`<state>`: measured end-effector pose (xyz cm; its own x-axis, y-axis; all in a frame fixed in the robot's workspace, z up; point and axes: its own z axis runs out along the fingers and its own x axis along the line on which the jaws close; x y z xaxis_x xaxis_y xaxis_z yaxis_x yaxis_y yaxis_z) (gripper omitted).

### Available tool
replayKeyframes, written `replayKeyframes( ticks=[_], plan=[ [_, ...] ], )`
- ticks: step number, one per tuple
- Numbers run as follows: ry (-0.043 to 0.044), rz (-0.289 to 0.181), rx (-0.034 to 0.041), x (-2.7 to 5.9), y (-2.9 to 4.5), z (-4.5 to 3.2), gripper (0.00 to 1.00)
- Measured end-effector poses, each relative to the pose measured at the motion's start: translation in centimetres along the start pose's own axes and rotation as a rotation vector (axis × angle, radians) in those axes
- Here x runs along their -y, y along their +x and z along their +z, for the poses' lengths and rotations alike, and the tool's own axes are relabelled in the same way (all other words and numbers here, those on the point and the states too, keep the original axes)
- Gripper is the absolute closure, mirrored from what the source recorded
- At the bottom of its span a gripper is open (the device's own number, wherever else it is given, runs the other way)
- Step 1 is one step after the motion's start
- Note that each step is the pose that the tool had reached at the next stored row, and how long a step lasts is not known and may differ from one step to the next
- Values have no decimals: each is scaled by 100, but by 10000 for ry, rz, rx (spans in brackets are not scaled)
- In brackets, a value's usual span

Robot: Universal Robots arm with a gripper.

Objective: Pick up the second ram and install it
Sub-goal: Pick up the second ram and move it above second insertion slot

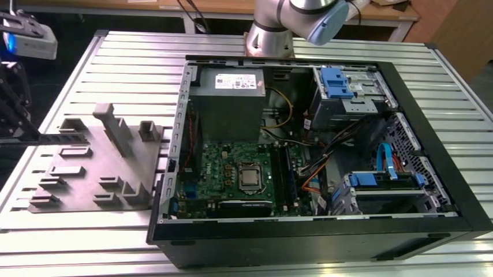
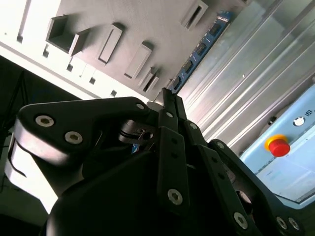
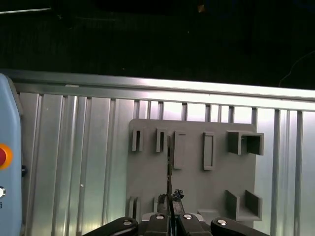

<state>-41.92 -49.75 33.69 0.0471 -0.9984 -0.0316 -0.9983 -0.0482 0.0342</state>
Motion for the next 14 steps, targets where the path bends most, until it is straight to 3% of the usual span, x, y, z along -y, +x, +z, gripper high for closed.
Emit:
replayKeyframes(
  ticks=[14],
  plan=[
    [6,0,36,-15,-22,-486,90]
  ],
)
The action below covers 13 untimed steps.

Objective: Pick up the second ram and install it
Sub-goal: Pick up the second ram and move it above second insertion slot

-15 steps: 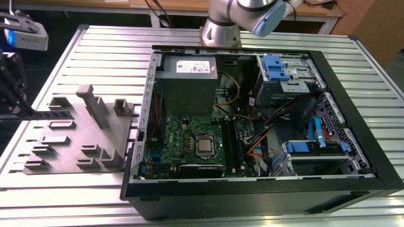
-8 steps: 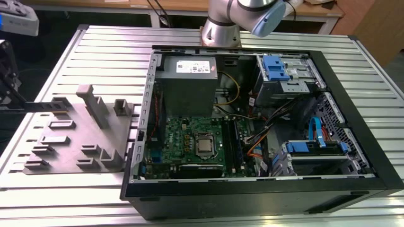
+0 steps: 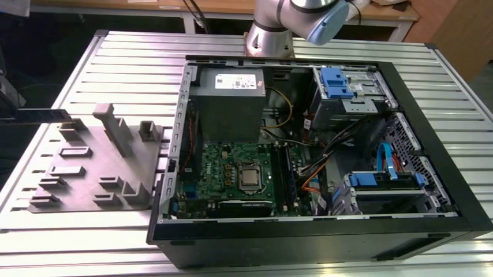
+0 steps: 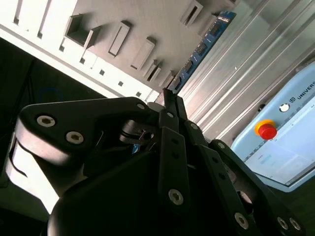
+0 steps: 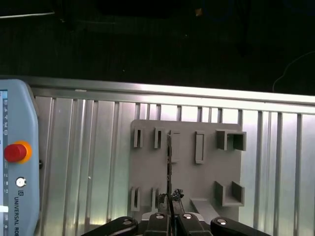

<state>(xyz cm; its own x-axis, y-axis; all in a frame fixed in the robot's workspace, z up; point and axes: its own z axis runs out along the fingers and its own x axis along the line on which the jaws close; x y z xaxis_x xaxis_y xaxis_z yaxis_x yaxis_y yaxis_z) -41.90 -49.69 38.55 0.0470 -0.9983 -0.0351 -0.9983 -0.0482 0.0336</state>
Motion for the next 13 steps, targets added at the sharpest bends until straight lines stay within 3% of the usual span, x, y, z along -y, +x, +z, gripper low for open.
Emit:
replayKeyframes(
  ticks=[5,10,13],
  plan=[
    [-1,-1,6,-5,-8,-172,90],
    [4,-1,10,-6,-8,-181,90],
    [1,-1,8,39,-6,-185,90]
  ],
)
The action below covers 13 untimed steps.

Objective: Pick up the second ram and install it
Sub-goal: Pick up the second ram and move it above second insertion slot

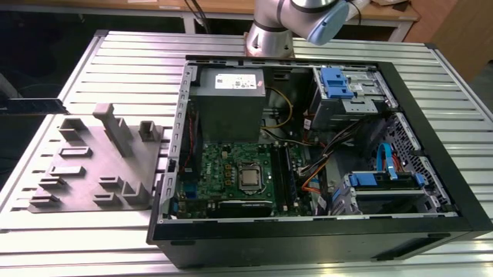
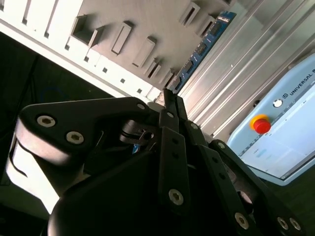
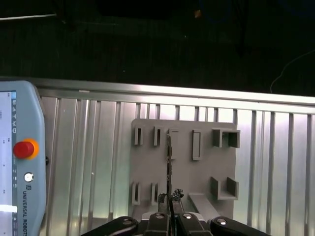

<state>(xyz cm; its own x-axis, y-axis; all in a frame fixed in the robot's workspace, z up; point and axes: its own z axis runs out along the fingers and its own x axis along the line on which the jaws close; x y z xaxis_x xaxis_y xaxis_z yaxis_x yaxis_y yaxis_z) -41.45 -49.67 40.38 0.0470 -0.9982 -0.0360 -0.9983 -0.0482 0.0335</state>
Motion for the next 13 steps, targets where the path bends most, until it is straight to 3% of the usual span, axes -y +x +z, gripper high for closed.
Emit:
replayKeyframes(
  ticks=[13],
  plan=[
    [-3,1,0,436,20,-15,90]
  ],
)
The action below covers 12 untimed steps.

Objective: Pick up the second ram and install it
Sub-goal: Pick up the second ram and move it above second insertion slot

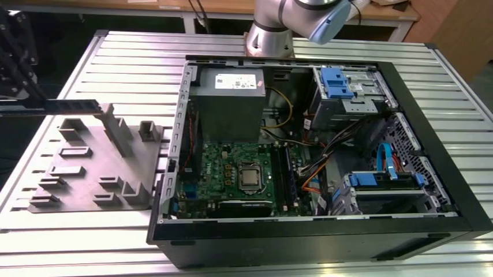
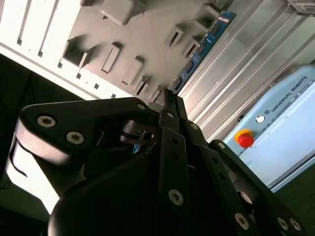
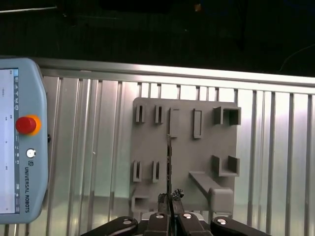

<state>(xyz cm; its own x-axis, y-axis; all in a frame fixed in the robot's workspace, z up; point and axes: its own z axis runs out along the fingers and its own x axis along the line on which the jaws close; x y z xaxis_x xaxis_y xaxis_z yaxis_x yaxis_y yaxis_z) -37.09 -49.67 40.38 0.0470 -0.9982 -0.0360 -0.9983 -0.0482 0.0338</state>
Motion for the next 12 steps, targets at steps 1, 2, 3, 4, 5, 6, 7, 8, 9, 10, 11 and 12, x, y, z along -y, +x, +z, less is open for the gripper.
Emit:
replayKeyframes(
  ticks=[1,2,3,4,5,6,7,8,9,10,11,12],
  plan=[
    [0,0,0,36,2,-1,90],
    [0,-1,1,73,4,-2,90],
    [0,-1,1,110,6,-3,90],
    [-1,-1,0,151,7,-5,90],
    [-2,0,1,189,9,-6,90],
    [-3,0,1,228,11,-8,90],
    [-3,0,0,267,12,-9,90],
    [-3,0,1,307,14,-10,90],
    [-5,-1,0,348,17,-12,90],
    [-5,-1,1,388,19,-13,90],
    [-6,-1,1,428,20,-15,90],
    [-7,0,1,471,22,-16,90]
  ],
)
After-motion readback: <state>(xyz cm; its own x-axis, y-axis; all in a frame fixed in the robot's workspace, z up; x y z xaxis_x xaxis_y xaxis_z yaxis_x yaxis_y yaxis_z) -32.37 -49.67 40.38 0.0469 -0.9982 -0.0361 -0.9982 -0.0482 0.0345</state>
